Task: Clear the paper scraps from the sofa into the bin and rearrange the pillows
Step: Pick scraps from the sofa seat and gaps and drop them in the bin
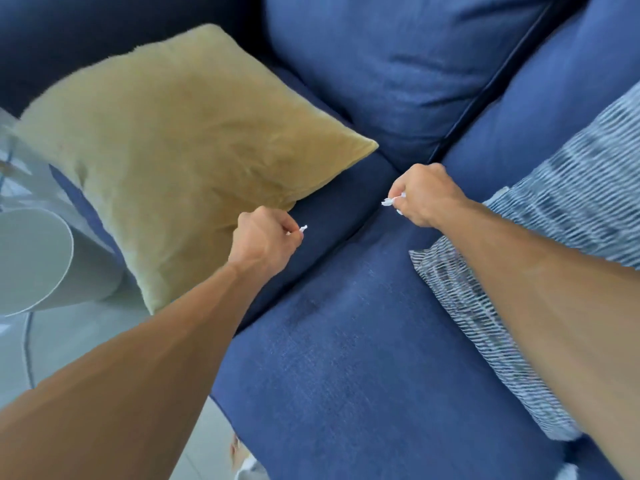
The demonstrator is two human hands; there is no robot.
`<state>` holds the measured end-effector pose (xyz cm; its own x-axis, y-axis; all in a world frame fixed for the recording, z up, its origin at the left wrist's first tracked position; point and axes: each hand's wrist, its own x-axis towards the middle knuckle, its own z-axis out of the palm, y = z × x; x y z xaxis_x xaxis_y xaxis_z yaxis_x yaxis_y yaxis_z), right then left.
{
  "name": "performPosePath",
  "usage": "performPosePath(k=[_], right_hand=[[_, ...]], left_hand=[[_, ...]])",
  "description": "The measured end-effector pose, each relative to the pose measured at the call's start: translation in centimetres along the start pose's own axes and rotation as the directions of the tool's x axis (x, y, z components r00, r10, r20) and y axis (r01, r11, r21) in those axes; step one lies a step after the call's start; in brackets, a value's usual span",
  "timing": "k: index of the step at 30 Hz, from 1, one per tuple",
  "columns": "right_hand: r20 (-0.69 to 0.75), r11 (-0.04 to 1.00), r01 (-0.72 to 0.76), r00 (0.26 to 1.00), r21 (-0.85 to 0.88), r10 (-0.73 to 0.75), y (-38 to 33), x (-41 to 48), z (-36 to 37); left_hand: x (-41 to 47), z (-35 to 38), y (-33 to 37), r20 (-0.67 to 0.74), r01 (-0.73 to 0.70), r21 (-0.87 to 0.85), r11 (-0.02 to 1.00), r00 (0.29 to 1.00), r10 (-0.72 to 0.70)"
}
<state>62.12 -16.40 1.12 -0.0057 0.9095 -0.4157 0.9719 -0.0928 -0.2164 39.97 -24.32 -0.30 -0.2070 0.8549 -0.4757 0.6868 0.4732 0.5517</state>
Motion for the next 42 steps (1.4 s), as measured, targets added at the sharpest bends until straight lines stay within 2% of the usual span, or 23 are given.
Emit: performPosePath(k=[5,9,14,17,22,26,32,42], right_hand=[[-0.126,0.999,0.004,0.992,0.045,0.002,-2.4,-4.3,-9.1],[-0.214,0.998,0.022,0.977,0.063,-0.008,-4.6,-7.6,-16.1],[-0.330,0.998,0.064,0.942,0.017,-0.055,-7.5,-11.6,-25.2],[-0.390,0.996,0.093,0.916,-0.016,-0.092,-9.1,-13.9,-30.3],[-0.467,0.984,0.166,0.866,-0.067,-0.178,-13.2,-18.0,-37.3],[-0.539,0.975,0.221,0.822,0.007,-0.182,-17.4,-20.8,-40.8],[-0.577,0.954,0.297,0.775,-0.029,-0.259,-26.0,-25.1,-42.6],[-0.537,0.822,0.558,0.662,-0.113,-0.523,-46.2,-32.4,-38.0]], left_hand=[[-3.0,-7.5,5.6,-0.111,-0.104,0.041,0.994,0.988,0.108],[-5.3,-13.5,10.8,-0.197,-0.226,0.083,0.971,0.951,0.238],[-8.7,-20.8,17.1,-0.307,-0.341,0.132,0.931,0.879,0.365],[-10.6,-25.2,20.2,-0.377,-0.379,0.095,0.920,0.842,0.386],[-14.7,-32.9,23.0,-0.501,-0.435,0.154,0.887,0.739,0.450],[-16.9,-39.0,23.0,-0.587,-0.414,0.177,0.893,0.684,0.433],[-21.7,-47.5,18.6,-0.688,-0.419,0.167,0.893,0.599,0.409],[-29.9,-60.9,2.8,-0.830,-0.283,0.127,0.951,0.494,0.258]])
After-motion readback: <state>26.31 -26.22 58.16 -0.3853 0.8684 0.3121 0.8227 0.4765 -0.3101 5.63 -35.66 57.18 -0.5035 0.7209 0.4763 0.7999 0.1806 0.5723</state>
